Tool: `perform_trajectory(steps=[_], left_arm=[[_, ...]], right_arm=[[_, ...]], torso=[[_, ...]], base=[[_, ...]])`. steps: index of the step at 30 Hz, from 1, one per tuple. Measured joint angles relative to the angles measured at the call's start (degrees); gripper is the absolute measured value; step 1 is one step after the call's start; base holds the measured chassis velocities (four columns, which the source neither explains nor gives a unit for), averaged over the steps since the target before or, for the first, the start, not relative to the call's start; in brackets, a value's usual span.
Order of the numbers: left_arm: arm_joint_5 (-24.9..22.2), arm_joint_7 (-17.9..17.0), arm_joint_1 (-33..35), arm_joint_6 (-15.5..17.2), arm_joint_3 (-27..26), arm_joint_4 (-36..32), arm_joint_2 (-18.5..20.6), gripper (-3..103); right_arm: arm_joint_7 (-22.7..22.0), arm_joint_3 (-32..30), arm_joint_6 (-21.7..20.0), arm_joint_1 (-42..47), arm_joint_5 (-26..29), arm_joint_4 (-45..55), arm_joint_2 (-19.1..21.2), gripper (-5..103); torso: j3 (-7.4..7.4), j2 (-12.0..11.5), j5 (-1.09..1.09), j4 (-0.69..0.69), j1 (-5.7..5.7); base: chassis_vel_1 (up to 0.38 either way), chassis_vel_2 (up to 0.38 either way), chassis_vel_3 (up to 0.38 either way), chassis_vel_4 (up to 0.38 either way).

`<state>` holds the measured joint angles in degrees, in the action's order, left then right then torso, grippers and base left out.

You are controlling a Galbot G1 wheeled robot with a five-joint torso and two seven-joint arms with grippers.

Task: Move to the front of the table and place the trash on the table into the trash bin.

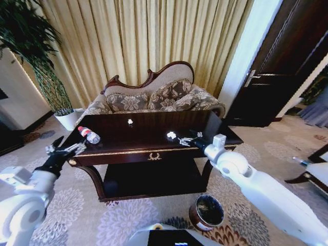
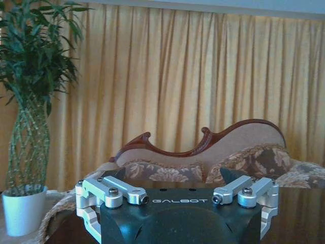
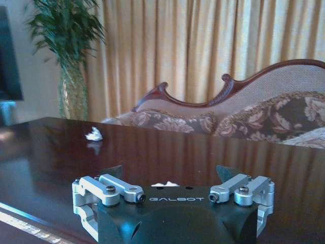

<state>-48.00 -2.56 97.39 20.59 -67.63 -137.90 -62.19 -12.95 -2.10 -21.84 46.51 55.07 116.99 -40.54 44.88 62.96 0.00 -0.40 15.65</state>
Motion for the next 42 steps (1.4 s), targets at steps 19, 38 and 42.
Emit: perform_trajectory(steps=[19, 38, 42], left_arm=[[1.6, -0.1, -1.3, 0.0, 2.9, 0.4, -1.4, 100], [1.7, -0.2, -2.1, 0.1, 2.3, 0.4, -2.1, 100], [1.7, -0.1, -2.1, 0.0, 2.1, 0.4, -2.1, 100]], right_arm=[[-28.1, 13.3, -14.3, -15.8, 12.4, -3.1, -9.8, 100], [-33.3, 13.9, -15.9, -16.8, 19.8, -7.2, -14.0, 100], [-33.5, 14.0, -15.8, -16.6, 19.8, -7.2, -14.0, 100]], torso=[[0.0, 0.0, 0.0, 0.0, 0.0], [0.0, 0.0, 0.0, 0.0, 0.0], [0.0, 0.0, 0.0, 0.0, 0.0]], base=[[0.0, 0.0, 0.0, 0.0], [0.0, 0.0, 0.0, 0.0], [0.0, 0.0, 0.0, 0.0]])
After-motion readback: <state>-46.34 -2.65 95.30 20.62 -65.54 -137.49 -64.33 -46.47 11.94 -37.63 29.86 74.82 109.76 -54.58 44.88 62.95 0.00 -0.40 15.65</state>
